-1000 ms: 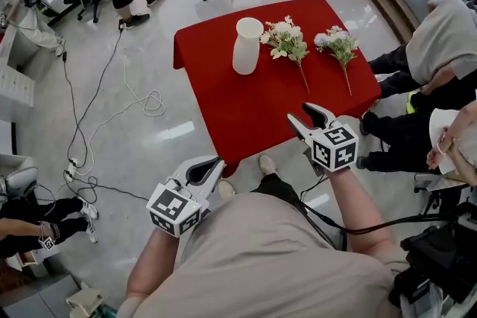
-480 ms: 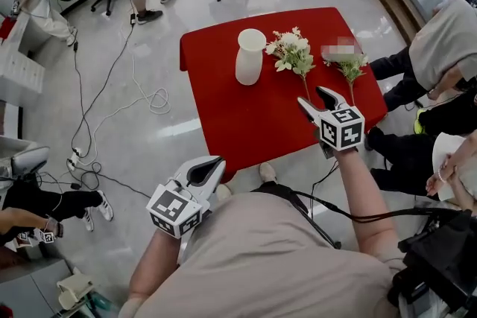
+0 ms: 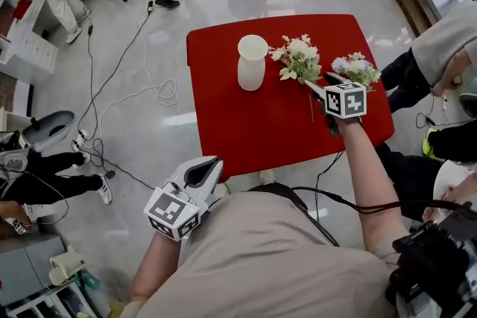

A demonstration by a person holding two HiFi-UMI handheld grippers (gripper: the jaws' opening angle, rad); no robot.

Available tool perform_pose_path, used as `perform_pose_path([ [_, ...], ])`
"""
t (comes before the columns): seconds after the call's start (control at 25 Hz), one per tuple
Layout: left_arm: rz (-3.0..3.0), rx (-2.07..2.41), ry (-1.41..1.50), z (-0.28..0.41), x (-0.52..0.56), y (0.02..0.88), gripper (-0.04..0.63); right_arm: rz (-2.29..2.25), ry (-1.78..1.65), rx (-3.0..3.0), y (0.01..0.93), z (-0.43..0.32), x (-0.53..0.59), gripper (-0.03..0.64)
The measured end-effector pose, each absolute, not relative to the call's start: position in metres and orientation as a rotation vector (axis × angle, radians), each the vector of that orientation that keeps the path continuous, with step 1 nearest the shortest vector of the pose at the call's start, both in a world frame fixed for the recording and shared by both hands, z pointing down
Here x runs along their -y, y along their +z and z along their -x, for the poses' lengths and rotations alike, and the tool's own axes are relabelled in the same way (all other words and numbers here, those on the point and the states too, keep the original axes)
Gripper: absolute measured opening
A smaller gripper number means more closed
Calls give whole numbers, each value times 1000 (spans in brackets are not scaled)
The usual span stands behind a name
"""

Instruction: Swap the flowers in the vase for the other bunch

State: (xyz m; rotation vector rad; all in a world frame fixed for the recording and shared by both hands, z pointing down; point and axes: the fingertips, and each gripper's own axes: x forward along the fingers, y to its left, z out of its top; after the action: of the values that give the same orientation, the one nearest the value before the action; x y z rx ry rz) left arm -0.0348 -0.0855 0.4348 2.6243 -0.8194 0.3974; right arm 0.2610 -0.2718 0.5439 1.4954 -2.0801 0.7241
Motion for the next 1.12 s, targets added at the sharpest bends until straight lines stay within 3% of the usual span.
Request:
perform_pose_path([
  [0.76,-2470,1131,450,17,105,441,8,-1304,958,1998,628,-293,398,388],
  [1.0,-2444,1179,462,20,107,443,8,-1230,1072,1943,665,-289,402,386],
  [1.12,-2440,1195,462,24,107,442,8,-1236,1047,1929,668,-288,403,315],
])
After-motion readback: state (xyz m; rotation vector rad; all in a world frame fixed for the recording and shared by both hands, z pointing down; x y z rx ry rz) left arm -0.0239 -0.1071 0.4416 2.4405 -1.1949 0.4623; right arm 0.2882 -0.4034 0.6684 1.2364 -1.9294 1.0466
